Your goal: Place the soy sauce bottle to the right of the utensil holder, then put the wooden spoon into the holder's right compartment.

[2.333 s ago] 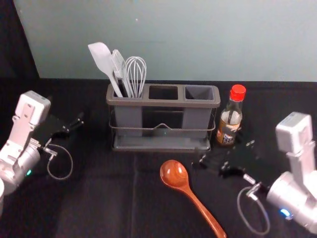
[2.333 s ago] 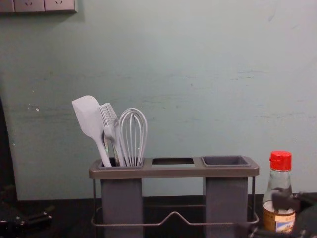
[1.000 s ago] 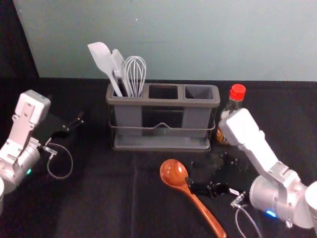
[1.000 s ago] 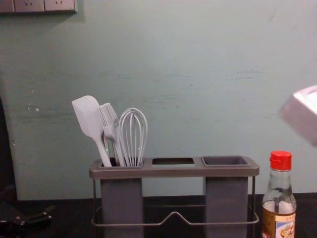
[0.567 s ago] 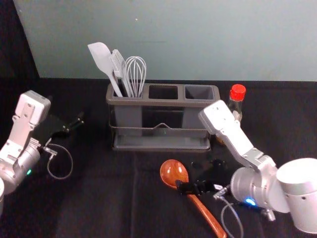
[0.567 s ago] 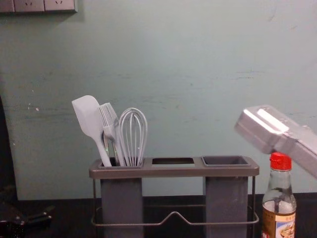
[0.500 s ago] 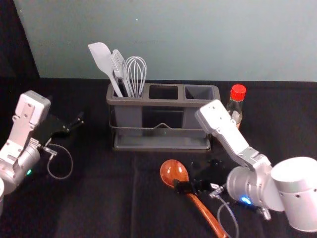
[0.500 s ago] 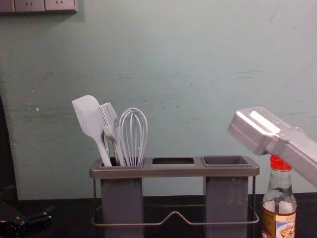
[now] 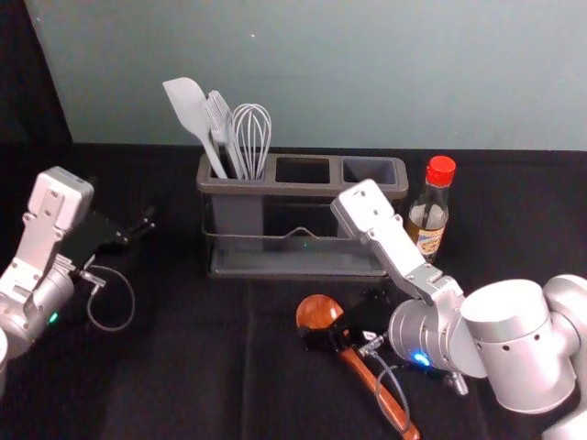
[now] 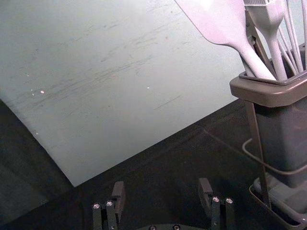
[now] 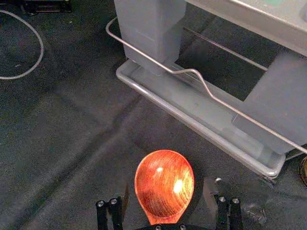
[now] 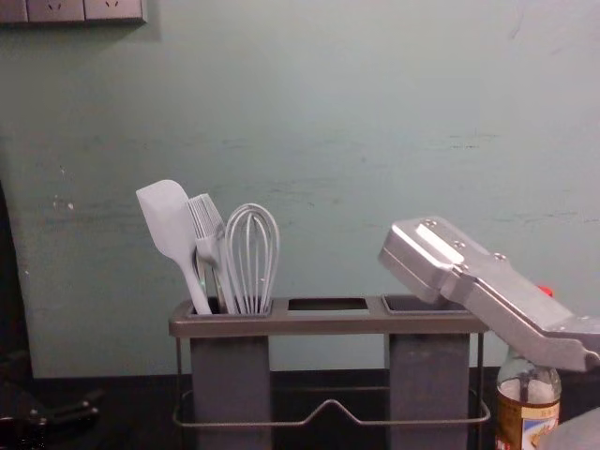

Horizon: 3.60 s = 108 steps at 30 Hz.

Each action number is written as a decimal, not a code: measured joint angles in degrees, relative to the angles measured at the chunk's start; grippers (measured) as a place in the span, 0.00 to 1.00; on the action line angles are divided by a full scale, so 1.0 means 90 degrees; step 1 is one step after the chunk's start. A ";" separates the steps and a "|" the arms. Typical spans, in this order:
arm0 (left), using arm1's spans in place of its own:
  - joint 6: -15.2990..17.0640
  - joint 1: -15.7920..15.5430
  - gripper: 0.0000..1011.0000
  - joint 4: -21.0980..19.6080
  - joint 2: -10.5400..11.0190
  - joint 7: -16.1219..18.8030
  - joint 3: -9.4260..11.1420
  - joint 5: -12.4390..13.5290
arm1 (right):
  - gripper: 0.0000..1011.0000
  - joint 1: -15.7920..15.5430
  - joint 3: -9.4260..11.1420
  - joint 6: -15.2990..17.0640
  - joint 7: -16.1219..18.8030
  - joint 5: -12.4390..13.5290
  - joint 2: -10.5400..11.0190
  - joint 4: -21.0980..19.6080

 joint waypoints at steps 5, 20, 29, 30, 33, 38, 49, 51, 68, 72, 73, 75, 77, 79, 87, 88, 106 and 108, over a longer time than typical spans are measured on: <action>0.0000 0.0000 0.99 0.0000 0.0000 0.0000 0.0000 0.0000 | 0.99 0.0052 -0.0017 -0.0001 0.0029 -0.0089 -0.0072 0.0113; 0.0000 0.0000 0.99 0.0000 0.0000 0.0000 0.0000 0.0000 | 0.99 0.0111 -0.0045 -0.0060 0.0153 -0.0298 -0.0271 0.0340; 0.0000 0.0000 0.99 0.0000 0.0000 0.0000 0.0000 0.0000 | 0.99 0.0092 -0.0011 -0.0090 0.0203 -0.0428 -0.0339 0.0382; 0.0000 0.0000 0.99 0.0000 0.0000 0.0000 0.0000 0.0000 | 0.99 0.0091 -0.0008 -0.0092 0.0210 -0.0439 -0.0343 0.0384; 0.0000 -0.0001 0.99 0.0000 0.0000 0.0000 0.0000 0.0000 | 0.99 0.0090 0.0006 -0.0109 0.0239 -0.0476 -0.0361 0.0410; 0.0000 -0.0001 0.99 0.0000 0.0000 0.0000 0.0000 0.0000 | 0.99 0.0075 0.0037 -0.0122 0.0276 -0.0542 -0.0402 0.0455; 0.0000 0.0000 0.99 0.0000 0.0000 0.0000 0.0000 0.0000 | 0.99 0.0054 0.0096 -0.0139 0.0365 -0.0671 -0.0462 0.0512; 0.0000 0.0000 0.99 0.0000 0.0000 0.0000 0.0000 0.0000 | 0.99 0.0047 0.0109 -0.0141 0.0379 -0.0701 -0.0478 0.0521; 0.0000 0.0000 0.99 0.0000 0.0000 0.0000 0.0000 0.0000 | 0.99 0.0081 0.0144 -0.0102 0.0560 -0.0950 -0.0579 0.0627; 0.0000 -0.0001 0.99 0.0000 0.0000 0.0000 0.0000 0.0000 | 0.99 0.0113 0.0128 -0.0040 0.0606 -0.1012 -0.0589 0.0639; 0.0000 0.0000 0.99 0.0000 0.0000 0.0000 0.0000 0.0000 | 0.99 0.0120 0.0124 -0.0026 0.0611 -0.1027 -0.0592 0.0643; 0.0000 0.0000 0.99 0.0000 0.0000 0.0000 0.0000 0.0000 | 0.99 0.0134 0.0119 0.0013 0.0634 -0.1065 -0.0598 0.0644; 0.0000 0.0000 0.99 0.0000 0.0000 0.0000 0.0000 0.0000 | 0.99 0.0139 0.0120 0.0031 0.0657 -0.1090 -0.0604 0.0644; 0.0000 -0.0001 0.99 0.0000 0.0000 0.0000 0.0000 0.0000 | 0.99 0.0139 0.0123 0.0037 0.0667 -0.1108 -0.0612 0.0644; 0.0000 0.0000 0.99 0.0000 0.0000 0.0000 0.0000 0.0000 | 0.99 0.0142 0.0148 0.0016 0.0752 -0.1215 -0.0656 0.0695; 0.0000 -0.0001 0.99 0.0000 0.0000 0.0000 0.0000 0.0000 | 0.99 0.0142 0.0150 0.0009 0.0760 -0.1224 -0.0659 0.0700; 0.0000 0.0000 0.99 0.0000 0.0000 0.0000 0.0000 0.0000 | 0.83 0.0136 0.0226 -0.0068 0.0906 -0.1450 -0.0790 0.0823; 0.0000 0.0000 0.99 0.0000 0.0000 0.0000 0.0000 0.0000 | 0.83 0.0120 0.0239 -0.0060 0.0915 -0.1469 -0.0791 0.0805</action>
